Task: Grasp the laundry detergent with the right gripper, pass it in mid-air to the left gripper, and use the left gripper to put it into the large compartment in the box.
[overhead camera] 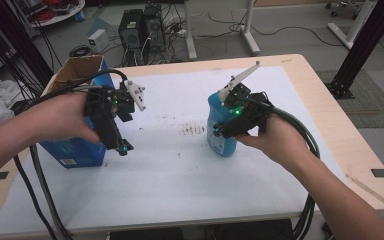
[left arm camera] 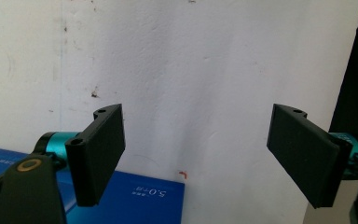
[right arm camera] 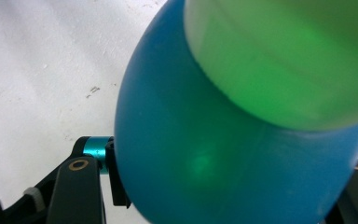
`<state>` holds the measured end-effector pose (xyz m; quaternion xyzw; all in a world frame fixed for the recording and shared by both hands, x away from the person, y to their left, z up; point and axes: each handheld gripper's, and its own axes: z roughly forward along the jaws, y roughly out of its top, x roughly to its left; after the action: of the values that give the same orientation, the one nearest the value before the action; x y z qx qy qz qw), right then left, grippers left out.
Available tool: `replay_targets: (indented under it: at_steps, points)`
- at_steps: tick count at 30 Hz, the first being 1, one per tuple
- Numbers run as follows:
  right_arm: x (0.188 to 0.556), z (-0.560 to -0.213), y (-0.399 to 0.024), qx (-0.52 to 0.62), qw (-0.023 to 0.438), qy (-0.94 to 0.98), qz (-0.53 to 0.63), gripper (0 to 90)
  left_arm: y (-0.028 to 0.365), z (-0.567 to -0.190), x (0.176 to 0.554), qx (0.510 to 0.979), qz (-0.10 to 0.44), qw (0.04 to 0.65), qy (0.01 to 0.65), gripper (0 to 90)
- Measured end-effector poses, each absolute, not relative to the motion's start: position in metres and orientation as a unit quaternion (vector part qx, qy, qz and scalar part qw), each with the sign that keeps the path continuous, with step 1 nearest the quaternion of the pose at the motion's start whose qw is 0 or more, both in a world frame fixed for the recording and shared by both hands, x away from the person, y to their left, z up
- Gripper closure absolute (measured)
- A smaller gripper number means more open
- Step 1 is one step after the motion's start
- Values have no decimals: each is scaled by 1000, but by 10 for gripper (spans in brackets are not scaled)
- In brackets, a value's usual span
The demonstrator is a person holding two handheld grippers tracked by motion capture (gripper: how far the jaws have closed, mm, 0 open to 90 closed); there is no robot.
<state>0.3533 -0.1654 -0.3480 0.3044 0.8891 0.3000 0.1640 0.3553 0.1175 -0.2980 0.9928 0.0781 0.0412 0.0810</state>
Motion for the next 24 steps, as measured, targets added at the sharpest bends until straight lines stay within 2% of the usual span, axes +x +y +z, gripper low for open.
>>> replay_targets:
  at_steps: [3, 7, 24]
  points:
    - [353, -348, -165, 304, 166, 888, 301, 362, 118, -298, 355, 993, 40, 81, 80, 193]
    - [353, -348, -170, 308, 169, 884, 309, 425, 117, -298, 355, 993, 41, 80, 78, 193]
    - [358, -350, -178, 298, 150, 880, 337, 469, 118, -297, 355, 992, 42, 81, 82, 193]
